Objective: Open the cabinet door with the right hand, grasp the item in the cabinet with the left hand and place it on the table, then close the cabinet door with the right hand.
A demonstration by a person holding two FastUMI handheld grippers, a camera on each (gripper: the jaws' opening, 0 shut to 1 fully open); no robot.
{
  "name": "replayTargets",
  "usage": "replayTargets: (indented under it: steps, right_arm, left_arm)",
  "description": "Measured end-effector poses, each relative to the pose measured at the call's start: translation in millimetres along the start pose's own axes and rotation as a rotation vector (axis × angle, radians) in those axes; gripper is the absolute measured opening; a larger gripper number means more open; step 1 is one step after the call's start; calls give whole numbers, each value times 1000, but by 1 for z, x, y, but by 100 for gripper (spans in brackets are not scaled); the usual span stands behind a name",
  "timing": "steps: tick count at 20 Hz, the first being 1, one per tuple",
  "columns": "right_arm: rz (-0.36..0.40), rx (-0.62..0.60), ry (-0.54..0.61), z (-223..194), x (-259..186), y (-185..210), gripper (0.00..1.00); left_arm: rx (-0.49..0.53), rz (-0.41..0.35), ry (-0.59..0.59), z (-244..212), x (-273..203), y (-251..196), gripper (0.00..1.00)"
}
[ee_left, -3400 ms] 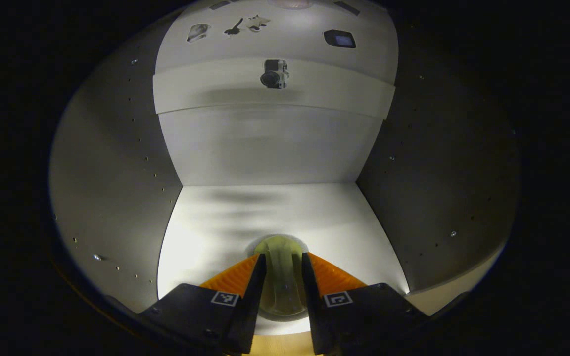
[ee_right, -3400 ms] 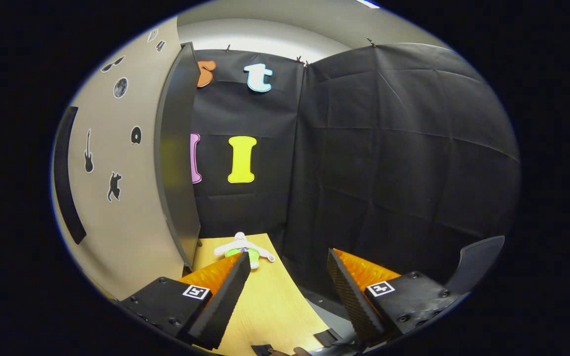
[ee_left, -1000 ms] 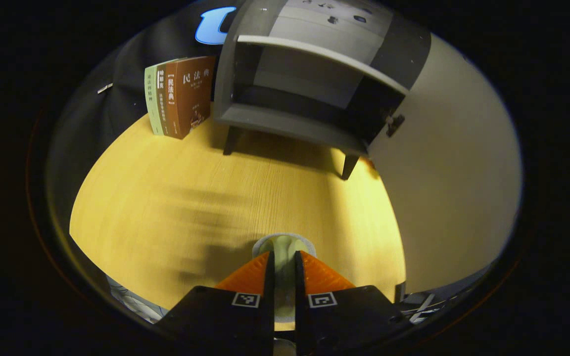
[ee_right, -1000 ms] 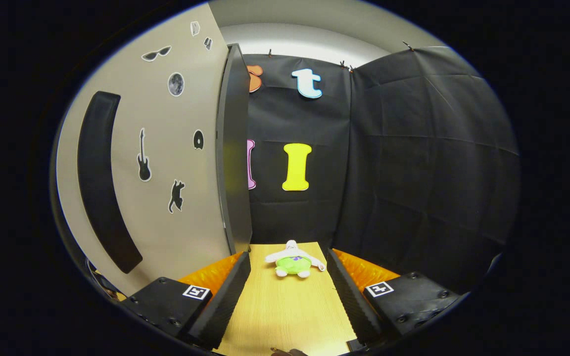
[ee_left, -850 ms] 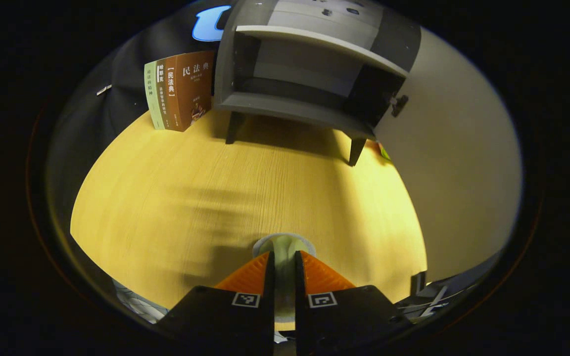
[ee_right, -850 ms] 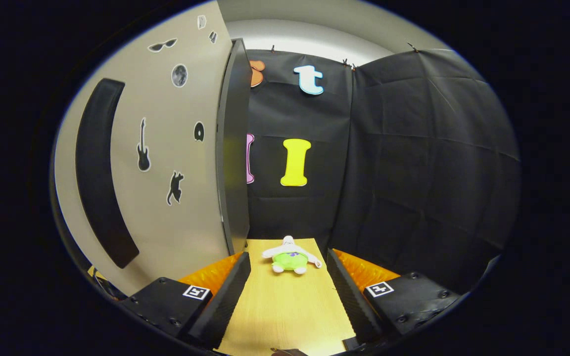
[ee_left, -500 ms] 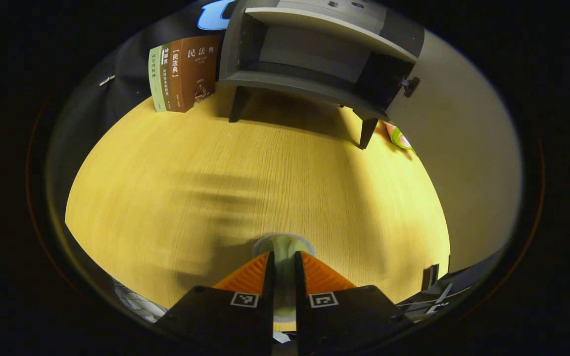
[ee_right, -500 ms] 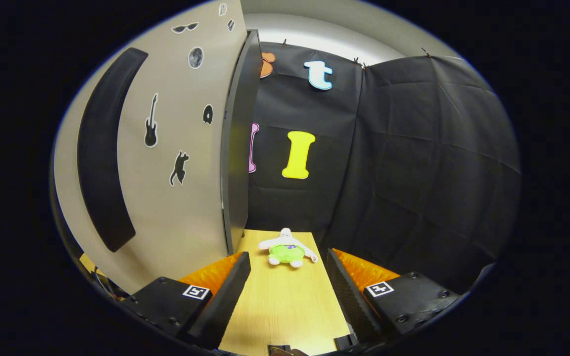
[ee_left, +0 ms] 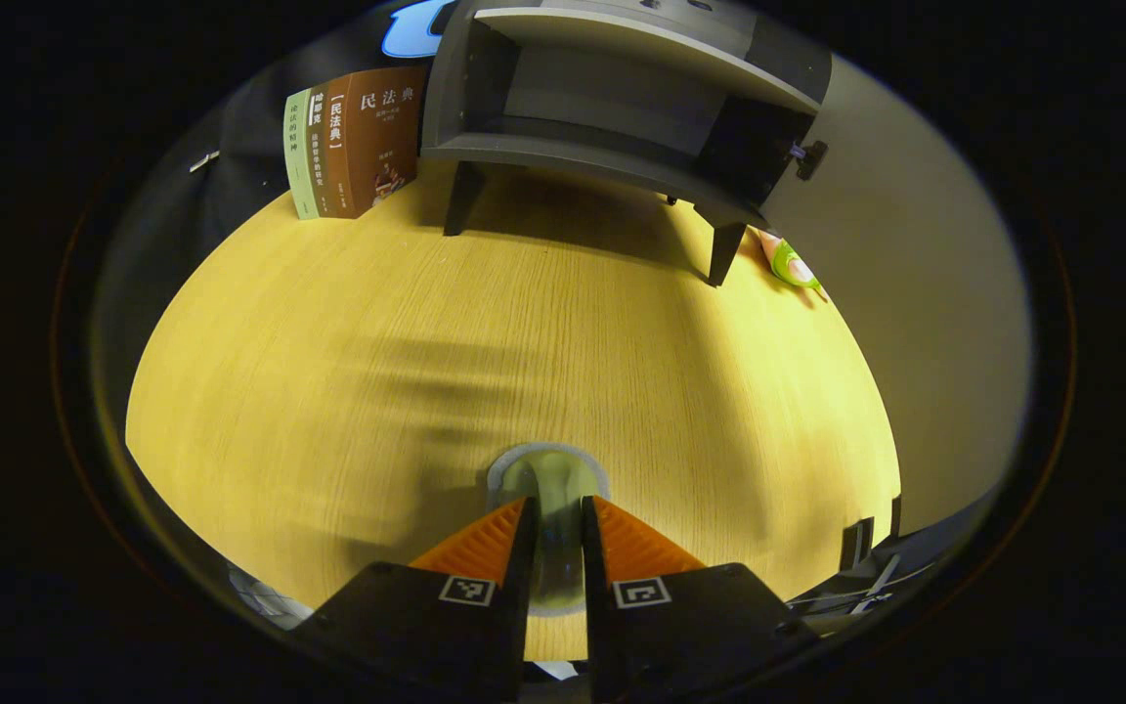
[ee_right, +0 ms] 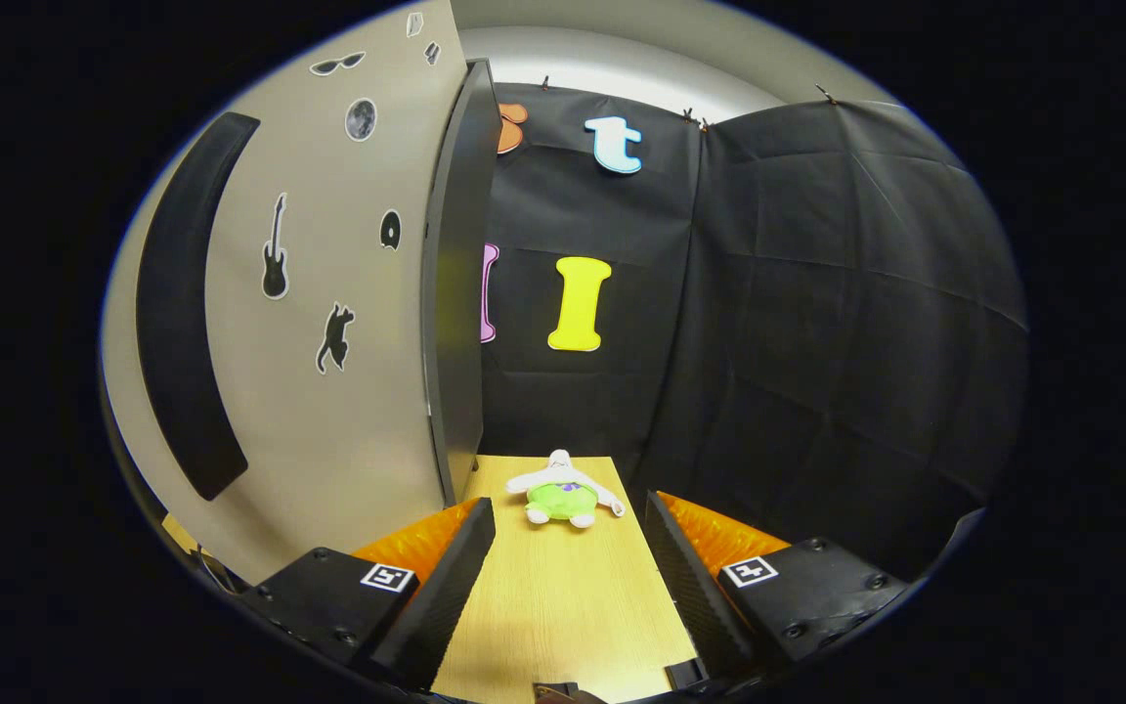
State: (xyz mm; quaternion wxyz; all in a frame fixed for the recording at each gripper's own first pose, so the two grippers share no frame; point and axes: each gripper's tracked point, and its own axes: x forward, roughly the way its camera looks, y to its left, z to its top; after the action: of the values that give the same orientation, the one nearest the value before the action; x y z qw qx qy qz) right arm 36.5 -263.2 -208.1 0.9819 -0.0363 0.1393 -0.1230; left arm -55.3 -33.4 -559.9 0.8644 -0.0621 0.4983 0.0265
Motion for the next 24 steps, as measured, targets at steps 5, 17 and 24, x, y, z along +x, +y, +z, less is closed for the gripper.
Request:
replayTargets:
  steps: [5, 17, 24]
  right_arm:
    - [141, -9, -30, 17, -13, 24, 98]
    - [287, -15, -51, 23, -61, 51, 98]
    - [406, 96, -108, 50, -99, 73, 98]
  left_arm:
    - [1, -38, -52, 25, -26, -9, 35]
    - [226, -279, -741, 251, -242, -70, 46]
    - [347, -309, -988, 288, -334, -84, 79]
